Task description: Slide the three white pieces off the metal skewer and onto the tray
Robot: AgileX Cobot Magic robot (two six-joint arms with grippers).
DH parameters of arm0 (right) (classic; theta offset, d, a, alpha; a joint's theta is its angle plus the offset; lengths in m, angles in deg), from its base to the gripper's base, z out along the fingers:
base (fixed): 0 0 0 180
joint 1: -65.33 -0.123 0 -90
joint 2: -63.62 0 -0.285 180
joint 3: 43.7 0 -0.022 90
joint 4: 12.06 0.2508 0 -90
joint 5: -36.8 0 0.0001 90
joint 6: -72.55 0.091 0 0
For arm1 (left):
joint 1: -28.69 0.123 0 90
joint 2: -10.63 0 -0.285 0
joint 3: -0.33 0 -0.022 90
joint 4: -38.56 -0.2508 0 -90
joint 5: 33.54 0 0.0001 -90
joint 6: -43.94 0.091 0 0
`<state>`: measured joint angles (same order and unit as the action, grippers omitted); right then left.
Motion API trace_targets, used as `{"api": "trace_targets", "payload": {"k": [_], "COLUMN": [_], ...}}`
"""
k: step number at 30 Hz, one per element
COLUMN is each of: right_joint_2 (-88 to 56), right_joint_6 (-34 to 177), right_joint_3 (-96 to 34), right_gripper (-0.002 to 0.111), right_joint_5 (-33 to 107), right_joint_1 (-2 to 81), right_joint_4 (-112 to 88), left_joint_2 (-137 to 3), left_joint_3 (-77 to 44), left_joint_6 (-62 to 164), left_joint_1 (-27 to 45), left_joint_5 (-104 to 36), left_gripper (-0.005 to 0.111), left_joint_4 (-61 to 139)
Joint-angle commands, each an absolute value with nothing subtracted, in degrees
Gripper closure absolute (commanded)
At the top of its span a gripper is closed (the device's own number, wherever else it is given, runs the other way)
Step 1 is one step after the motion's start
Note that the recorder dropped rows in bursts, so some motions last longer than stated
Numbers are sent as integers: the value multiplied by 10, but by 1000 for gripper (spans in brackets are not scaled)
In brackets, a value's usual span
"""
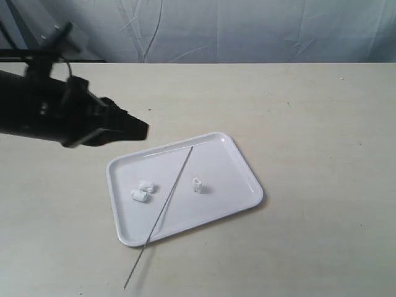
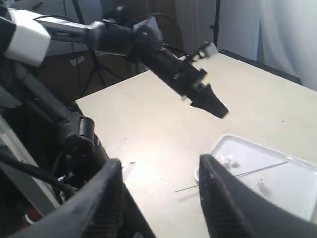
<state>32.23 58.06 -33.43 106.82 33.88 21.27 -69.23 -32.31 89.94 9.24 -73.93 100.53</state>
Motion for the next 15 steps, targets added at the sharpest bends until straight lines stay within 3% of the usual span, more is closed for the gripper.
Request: {"api": "trace_targets", "payload": {"k": [1,8,13,15], "right_joint_2": [324,326,365,383], "right_joint_6": [598,640,639,634], "right_joint_3": [-336,-333,-257,-194], "right_gripper": [68,94,109,109], "right_joint_5": [1068,1050,876,801], "right_joint_1": [340,340,340,340], "right_joint_4": [157,53,52,49], "left_joint_2": [-552,-330,-176,-134], "left_joint_3": [-321,-321,-321,-323], "left_joint_6": [728,432,370,360], "left_joint_1": [92,92,92,92], "left_joint_5": [-671,-703,-762,-787], "left_gripper": [107,107,107,107], "left_joint_4": [745,394,321,295]}}
